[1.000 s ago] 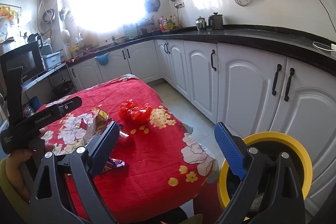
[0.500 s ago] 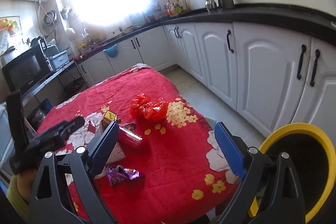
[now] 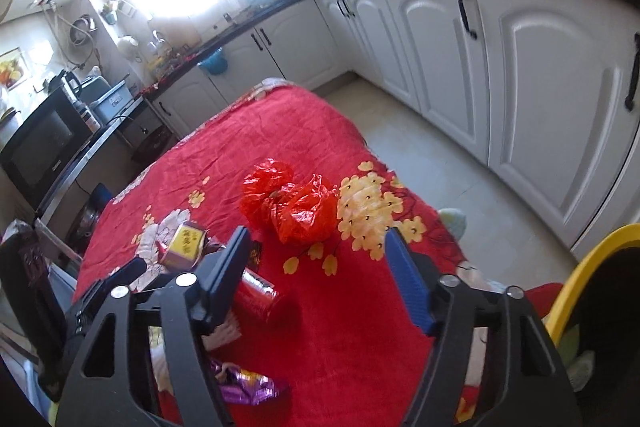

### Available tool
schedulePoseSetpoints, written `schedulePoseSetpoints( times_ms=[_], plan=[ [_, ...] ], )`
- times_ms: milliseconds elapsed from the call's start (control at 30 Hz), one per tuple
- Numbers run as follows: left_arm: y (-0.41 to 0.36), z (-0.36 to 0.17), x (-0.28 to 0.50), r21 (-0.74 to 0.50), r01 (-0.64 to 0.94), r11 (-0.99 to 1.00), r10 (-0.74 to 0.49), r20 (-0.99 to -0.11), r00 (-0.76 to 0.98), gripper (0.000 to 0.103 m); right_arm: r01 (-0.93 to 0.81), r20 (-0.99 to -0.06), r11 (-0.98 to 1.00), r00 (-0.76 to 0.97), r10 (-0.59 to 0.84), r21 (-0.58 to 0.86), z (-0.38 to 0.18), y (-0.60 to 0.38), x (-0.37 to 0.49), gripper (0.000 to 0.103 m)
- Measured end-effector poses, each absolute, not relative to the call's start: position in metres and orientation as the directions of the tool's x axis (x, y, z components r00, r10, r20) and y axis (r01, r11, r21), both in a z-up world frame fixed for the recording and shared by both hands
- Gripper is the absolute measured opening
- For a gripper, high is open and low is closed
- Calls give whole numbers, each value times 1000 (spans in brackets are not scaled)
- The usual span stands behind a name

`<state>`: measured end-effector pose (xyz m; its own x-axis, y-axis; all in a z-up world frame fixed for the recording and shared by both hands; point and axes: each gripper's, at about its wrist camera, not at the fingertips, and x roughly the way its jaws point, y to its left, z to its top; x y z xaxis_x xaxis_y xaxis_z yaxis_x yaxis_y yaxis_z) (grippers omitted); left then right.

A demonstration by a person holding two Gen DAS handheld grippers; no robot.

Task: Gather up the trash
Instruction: 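Grasp the white printed paper package with the left tool while the right tool grasps the red plastic bag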

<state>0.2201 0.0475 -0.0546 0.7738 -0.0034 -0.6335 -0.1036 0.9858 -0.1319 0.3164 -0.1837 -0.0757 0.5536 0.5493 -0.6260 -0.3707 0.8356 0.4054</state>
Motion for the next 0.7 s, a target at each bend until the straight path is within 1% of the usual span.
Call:
schedulePoseSetpoints(
  times_ms=[67,267,300,400,433,467,533,567,667,700],
  plan=[
    [49,-57,224,-145,-107,984,-11,-639,769,91,-359,-636,832,535,555,424,-81,-180,325,57],
    [50,-59,232,-157,-100,983,-24,-638,770,86,-346,-645,820,507,572,455,-91,-167,344,49],
    [50,-58,233,-159,-98,982,-26,-638,769,85,-345,-646,819,503,573,458,-93,-165,346,47],
    [50,-59,236,-165,-90,982,-37,-637,770,84,-343,-646,818,502,575,461,-96,-162,349,33],
    [50,-59,237,-166,-87,982,-40,-638,769,82,-344,-646,817,501,577,463,-97,-161,349,24],
    [50,-60,237,-166,-86,982,-41,-639,768,81,-343,-647,819,503,574,460,-97,-160,348,18],
    [51,-62,240,-170,-85,982,-45,-643,765,77,-344,-645,825,514,565,449,-98,-159,346,13],
    [52,-62,241,-176,-83,981,-51,-645,763,75,-347,-643,826,518,564,445,-97,-160,343,11],
    [53,-64,243,-181,-83,980,-56,-650,758,65,-355,-634,829,533,560,433,-96,-164,335,10],
    [53,-64,243,-184,-81,980,-60,-651,757,59,-358,-632,829,537,559,429,-95,-164,333,10]
  ],
)
